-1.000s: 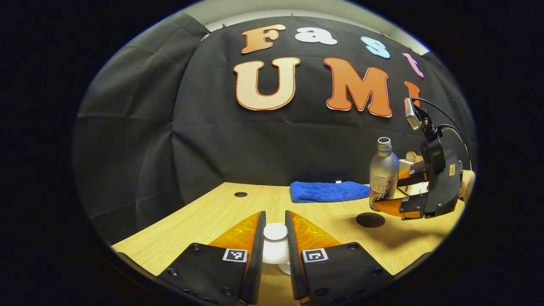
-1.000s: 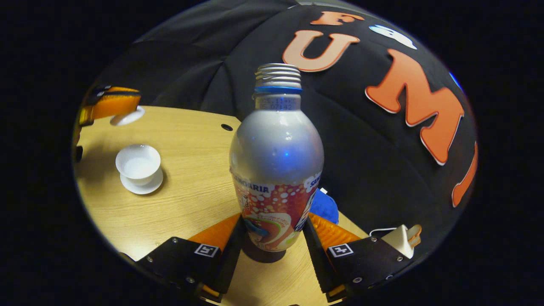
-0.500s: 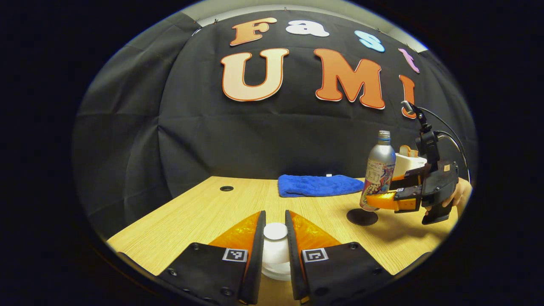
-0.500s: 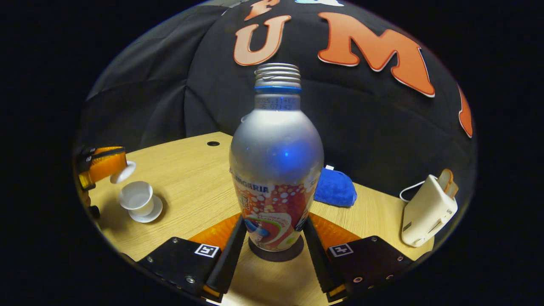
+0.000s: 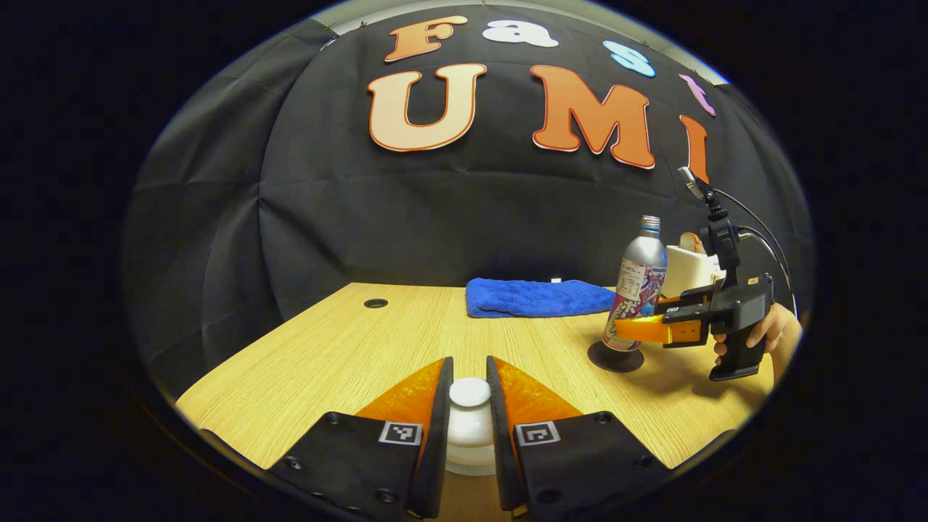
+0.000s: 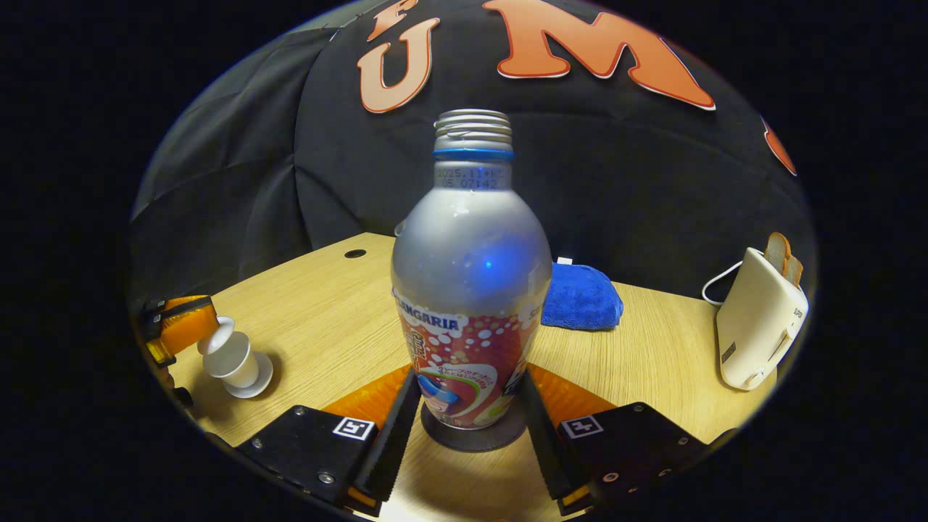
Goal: Open the teacup lid with one hand, grasp the water bottle and pour water into the teacup with the other hand; after pouring, place the water bottle on the coaster and then close the teacup lid.
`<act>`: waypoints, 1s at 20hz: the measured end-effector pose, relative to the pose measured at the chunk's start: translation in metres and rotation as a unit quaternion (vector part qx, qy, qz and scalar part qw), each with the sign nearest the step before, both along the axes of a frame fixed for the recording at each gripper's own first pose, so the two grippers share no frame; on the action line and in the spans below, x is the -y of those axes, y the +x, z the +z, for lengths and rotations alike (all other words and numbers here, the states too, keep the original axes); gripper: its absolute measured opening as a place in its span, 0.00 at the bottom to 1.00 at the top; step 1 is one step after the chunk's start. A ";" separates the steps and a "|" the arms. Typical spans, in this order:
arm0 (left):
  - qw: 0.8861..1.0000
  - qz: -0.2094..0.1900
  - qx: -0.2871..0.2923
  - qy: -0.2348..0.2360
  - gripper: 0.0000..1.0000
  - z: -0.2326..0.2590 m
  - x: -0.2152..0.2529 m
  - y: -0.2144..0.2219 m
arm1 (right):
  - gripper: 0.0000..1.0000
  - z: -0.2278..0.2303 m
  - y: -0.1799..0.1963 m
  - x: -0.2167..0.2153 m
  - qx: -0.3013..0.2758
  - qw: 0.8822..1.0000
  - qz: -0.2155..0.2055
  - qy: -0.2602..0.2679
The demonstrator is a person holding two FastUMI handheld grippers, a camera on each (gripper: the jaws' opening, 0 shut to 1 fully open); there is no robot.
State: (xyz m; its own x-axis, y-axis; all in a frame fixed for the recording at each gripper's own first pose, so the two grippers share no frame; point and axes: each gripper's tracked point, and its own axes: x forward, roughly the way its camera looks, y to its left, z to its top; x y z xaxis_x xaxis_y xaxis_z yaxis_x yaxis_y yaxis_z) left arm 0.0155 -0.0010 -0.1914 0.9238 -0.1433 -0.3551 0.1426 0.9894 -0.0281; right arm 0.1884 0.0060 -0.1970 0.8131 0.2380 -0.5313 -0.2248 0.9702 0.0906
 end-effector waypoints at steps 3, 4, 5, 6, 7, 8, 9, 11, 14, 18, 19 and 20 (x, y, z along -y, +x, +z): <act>1.000 -0.002 -0.006 0.003 0.33 0.001 0.007 -0.001 | 0.79 -0.007 -0.001 -0.001 -0.012 1.000 -0.003 0.003; 1.000 -0.003 -0.008 0.003 0.29 0.002 0.008 -0.001 | 0.79 -0.012 0.001 0.001 -0.014 1.000 -0.006 0.000; 1.000 -0.002 -0.009 0.003 0.33 0.002 0.008 0.000 | 0.79 -0.018 0.001 0.003 -0.018 1.000 -0.011 -0.003; 1.000 -0.002 -0.010 0.003 0.33 0.002 0.009 -0.001 | 0.79 -0.024 0.001 0.008 -0.023 1.000 -0.014 -0.005; 1.000 -0.001 -0.011 0.003 0.33 0.001 0.010 0.001 | 0.79 -0.031 0.000 0.010 -0.029 0.999 -0.015 -0.005; 1.000 -0.001 -0.011 0.003 0.33 -0.004 0.010 0.001 | 0.79 -0.033 0.002 0.009 -0.016 1.000 -0.015 -0.002; 1.000 -0.002 -0.010 0.005 0.33 -0.008 0.009 0.002 | 0.79 -0.030 0.003 0.007 -0.018 1.000 -0.015 -0.001; 1.000 -0.004 -0.015 0.005 0.28 -0.012 0.011 0.000 | 0.75 -0.030 0.004 0.007 -0.012 1.000 -0.014 -0.004; 1.000 -0.006 -0.018 0.006 0.33 -0.013 0.015 -0.002 | 0.80 -0.037 0.005 0.009 -0.021 1.000 -0.016 -0.005; 1.000 0.000 -0.024 0.016 0.33 -0.022 0.007 -0.002 | 0.88 -0.041 -0.002 0.015 -0.029 0.999 -0.024 -0.002; 1.000 0.000 -0.022 0.017 0.33 -0.022 0.006 -0.003 | 0.89 -0.039 -0.005 0.015 -0.028 0.999 -0.021 -0.008; 1.000 0.000 -0.020 0.016 0.33 -0.022 0.007 -0.003 | 0.91 -0.038 -0.007 0.015 -0.026 0.999 -0.019 -0.013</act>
State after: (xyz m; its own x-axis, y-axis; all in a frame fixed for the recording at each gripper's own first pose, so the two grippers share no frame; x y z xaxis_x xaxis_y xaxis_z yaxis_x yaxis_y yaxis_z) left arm 0.0126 -0.0078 -0.2132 0.9084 -0.1308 -0.3971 0.1419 0.9899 -0.0013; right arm 0.1812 -0.0086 -0.2348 0.7930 0.1932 -0.5777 -0.1830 0.9801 0.0765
